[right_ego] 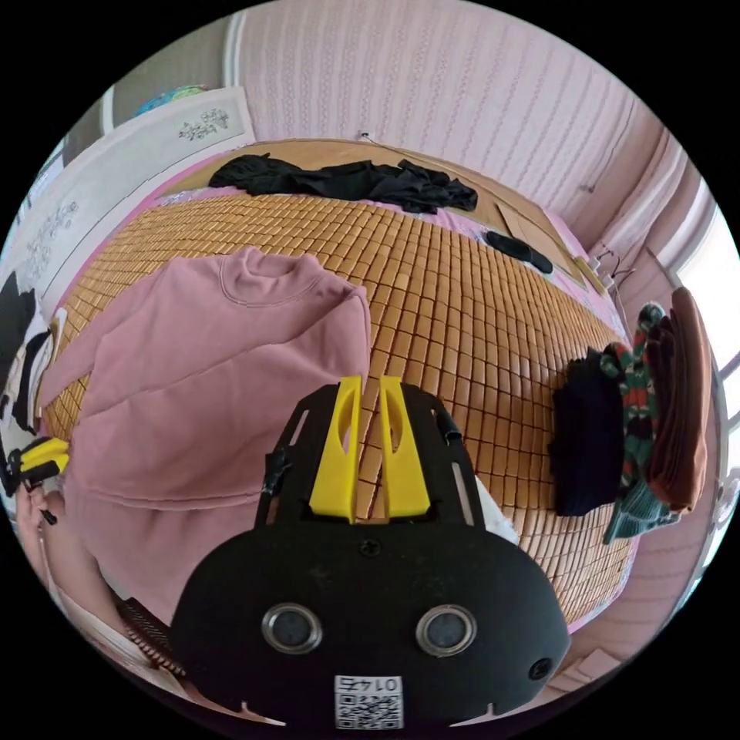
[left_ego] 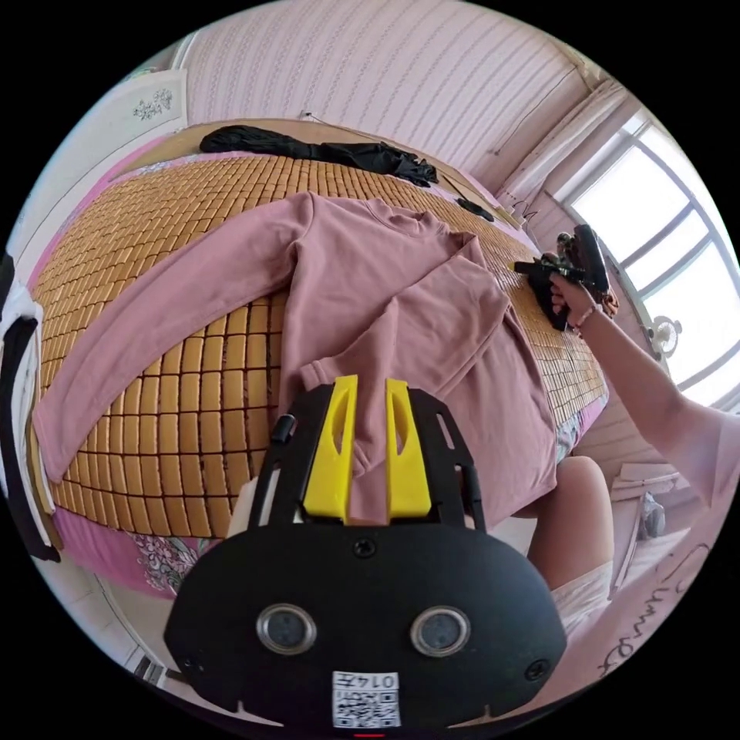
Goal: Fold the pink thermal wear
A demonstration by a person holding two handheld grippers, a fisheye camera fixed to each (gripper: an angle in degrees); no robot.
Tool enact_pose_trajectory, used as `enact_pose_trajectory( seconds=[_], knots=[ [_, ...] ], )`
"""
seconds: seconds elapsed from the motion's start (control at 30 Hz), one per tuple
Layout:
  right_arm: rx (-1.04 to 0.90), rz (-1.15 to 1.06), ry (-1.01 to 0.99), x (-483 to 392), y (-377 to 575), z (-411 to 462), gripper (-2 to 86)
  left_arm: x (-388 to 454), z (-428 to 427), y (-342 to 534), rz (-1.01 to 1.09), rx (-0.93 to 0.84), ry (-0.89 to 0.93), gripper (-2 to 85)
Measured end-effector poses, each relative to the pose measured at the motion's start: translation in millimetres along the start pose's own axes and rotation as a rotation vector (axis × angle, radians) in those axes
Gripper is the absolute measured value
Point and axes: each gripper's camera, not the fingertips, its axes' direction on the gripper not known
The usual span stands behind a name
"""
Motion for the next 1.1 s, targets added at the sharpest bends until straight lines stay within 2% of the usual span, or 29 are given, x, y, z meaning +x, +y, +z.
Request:
enact_pose_trajectory(
  seconds=[0.13,0.2,0.27,0.4,0.47,0.57,0.67,0.8,0.93,1.0,1.1],
  knots=[
    [0.059,-0.077,0.073,-28,-11,8,5.6,9,-17,10,0.035,0.02,-0.059,6.6],
    [0.071,-0.045,0.079,-31,-23,18,8.9,11,-8,12,0.036,-0.02,-0.089,7.1],
    [0.101,0.094,0.09,-21,-40,34,11.7,11,2,13,0.017,-0.054,-0.096,7.6],
    [-0.045,0.096,-0.031,-11,-60,75,2.5,15,14,18,0.025,-0.052,-0.127,5.7],
    [-0.007,0.117,-0.016,-2,-66,70,0.8,17,9,18,0.026,-0.05,-0.125,2.8],
    [0.022,0.173,-0.037,15,-71,68,0.7,17,-10,21,-0.014,0.005,-0.117,0.0],
    [-0.044,0.177,-0.052,19,-70,82,3.2,16,-19,26,-0.034,0.024,-0.075,2.2],
    [0.097,0.221,-0.061,18,-55,44,4.0,13,-43,28,-0.071,0.034,-0.104,6.0],
    [0.119,-0.019,-0.185,-24,-12,3,0.2,6,-68,25,-0.056,0.12,-0.168,5.7],
    [0.073,-0.098,-0.203,-44,7,2,-0.4,2,-56,19,-0.054,0.091,-0.154,6.3],
    [-0.107,-0.178,-0.156,-66,23,32,-0.8,-1,-24,10,-0.05,-0.005,-0.141,4.1]
  ],
)
